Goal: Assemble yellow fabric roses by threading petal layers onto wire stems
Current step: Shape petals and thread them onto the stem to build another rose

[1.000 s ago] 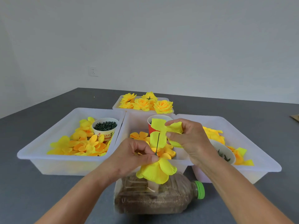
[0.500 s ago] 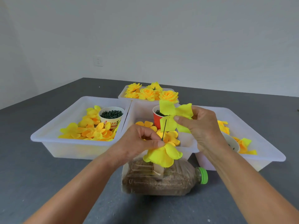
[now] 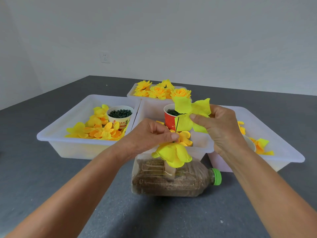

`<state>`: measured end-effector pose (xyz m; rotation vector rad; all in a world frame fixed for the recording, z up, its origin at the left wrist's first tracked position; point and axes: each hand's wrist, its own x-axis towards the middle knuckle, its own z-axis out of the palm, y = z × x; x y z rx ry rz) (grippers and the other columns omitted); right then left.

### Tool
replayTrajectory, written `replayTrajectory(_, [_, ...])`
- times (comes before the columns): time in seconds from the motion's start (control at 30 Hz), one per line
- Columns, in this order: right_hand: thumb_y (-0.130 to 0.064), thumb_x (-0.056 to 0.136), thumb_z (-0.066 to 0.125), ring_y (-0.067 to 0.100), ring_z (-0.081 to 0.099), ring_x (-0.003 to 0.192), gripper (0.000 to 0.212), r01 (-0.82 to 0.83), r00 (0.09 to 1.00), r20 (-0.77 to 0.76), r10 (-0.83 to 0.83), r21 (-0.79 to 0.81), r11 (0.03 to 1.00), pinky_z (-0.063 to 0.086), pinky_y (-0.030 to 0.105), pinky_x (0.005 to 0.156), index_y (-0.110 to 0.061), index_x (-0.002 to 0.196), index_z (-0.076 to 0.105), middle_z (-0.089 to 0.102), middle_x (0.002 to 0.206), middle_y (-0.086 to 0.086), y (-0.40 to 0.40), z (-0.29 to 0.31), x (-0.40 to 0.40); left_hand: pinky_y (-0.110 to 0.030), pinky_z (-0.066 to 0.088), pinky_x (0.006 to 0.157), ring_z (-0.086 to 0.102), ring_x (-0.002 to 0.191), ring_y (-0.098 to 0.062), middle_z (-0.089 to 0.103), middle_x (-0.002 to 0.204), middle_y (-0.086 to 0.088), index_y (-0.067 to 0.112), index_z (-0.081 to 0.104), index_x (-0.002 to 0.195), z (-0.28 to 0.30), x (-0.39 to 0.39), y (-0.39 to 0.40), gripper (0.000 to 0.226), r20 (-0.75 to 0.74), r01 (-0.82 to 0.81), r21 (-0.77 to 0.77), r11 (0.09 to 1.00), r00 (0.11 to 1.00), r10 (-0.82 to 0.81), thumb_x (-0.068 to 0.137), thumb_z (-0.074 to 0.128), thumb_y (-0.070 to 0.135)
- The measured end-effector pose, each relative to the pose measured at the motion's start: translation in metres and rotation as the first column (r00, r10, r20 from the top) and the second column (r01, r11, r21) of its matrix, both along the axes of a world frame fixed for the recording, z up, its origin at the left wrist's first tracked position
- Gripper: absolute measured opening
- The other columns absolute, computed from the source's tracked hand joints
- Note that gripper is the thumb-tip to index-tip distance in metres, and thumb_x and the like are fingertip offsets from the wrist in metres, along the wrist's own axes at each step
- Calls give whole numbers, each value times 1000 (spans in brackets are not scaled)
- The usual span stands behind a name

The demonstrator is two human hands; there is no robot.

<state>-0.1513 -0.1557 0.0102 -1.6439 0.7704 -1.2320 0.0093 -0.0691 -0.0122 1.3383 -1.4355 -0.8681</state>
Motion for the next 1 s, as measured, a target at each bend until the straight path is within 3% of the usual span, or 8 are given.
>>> replayTrajectory(0.17, [0, 77, 71, -2, 64, 55, 25, -38, 999, 23, 38, -3, 999, 47, 11, 50, -24, 71, 67, 69, 60, -15, 3, 0, -1, -36, 54, 82, 64, 84, -26, 69, 92, -25, 1, 72, 79, -4, -2, -2, 3, -9, -12, -4, 1000, 1000, 12, 77, 70, 4])
replayTrajectory(0.47, [-3, 78, 71, 0, 63, 55, 28, -79, 997, 13, 79, -26, 997, 50, 14, 53, -27, 64, 69, 70, 60, -11, 4, 1, 6, -21, 52, 70, 62, 76, -13, 69, 85, -17, 6, 72, 75, -13, -3, -4, 1, -39, -57, -27, 998, 998, 56, 76, 72, 6])
replayTrajectory(0.63, [-5, 79, 70, 5, 66, 60, 22, -153, 988, -28, 152, -40, 987, 51, 15, 55, -24, 68, 71, 72, 66, -6, 8, 0, 8, -30, 50, 75, 60, 78, -18, 69, 86, -22, 4, 72, 75, -13, -3, -5, 3, -31, -65, -24, 998, 997, 64, 75, 72, 7])
replayTrajectory(1.0, [-3, 79, 69, 17, 65, 76, 30, -219, 975, -49, 215, -93, 971, 54, 38, 75, -31, 71, 76, 74, 80, 5, 17, -1, 3, -32, 50, 73, 60, 76, -20, 68, 77, -11, 6, 72, 74, -13, -4, -5, 2, -28, -66, -23, 998, 997, 65, 75, 72, 7])
